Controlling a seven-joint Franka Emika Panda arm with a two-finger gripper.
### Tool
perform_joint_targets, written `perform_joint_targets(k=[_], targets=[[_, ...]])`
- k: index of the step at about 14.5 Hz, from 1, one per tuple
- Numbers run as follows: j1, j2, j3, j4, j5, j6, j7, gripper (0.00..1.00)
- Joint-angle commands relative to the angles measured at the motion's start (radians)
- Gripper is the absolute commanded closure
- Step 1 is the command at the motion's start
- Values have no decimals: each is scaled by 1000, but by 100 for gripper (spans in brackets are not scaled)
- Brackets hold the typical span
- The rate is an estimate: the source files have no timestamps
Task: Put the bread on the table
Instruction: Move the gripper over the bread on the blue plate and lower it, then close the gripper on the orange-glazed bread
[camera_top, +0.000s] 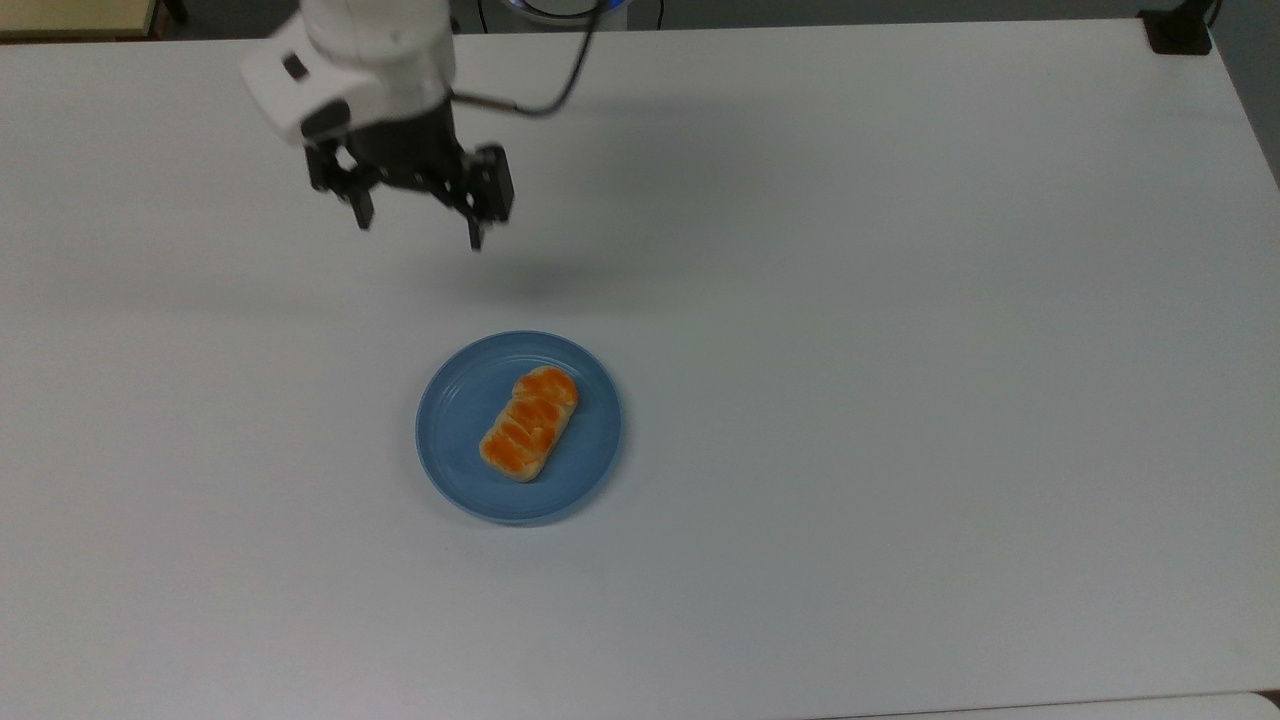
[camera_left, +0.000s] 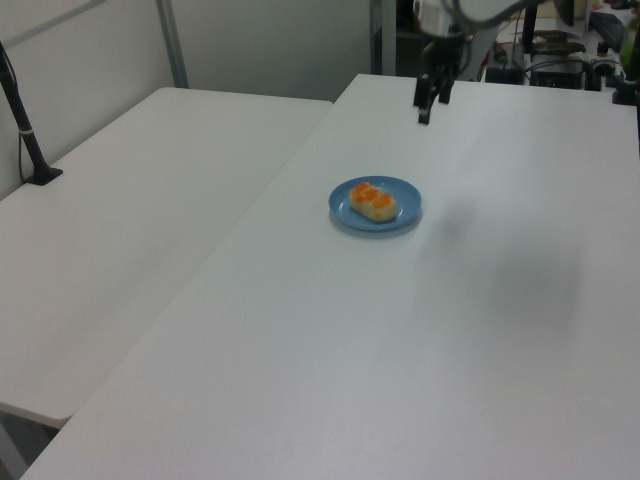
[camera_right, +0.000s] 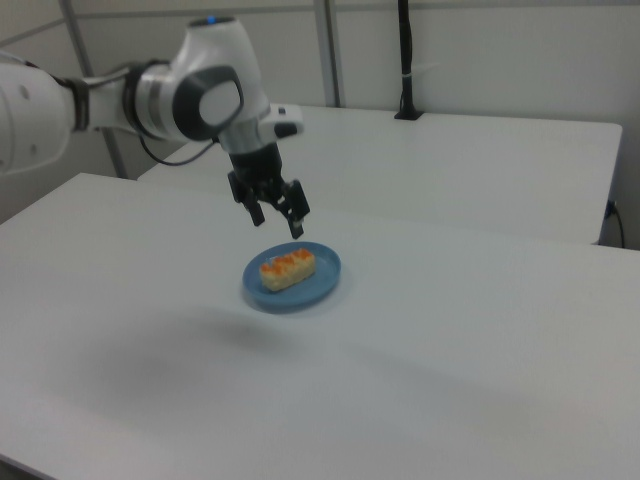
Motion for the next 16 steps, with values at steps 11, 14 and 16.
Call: perform_joint_targets(k=[11, 14, 16], targets=[[23, 286, 91, 22, -72, 354, 543, 0], [9, 305, 113, 24, -120, 382, 580, 17], [9, 305, 114, 24, -112, 382, 582, 57]])
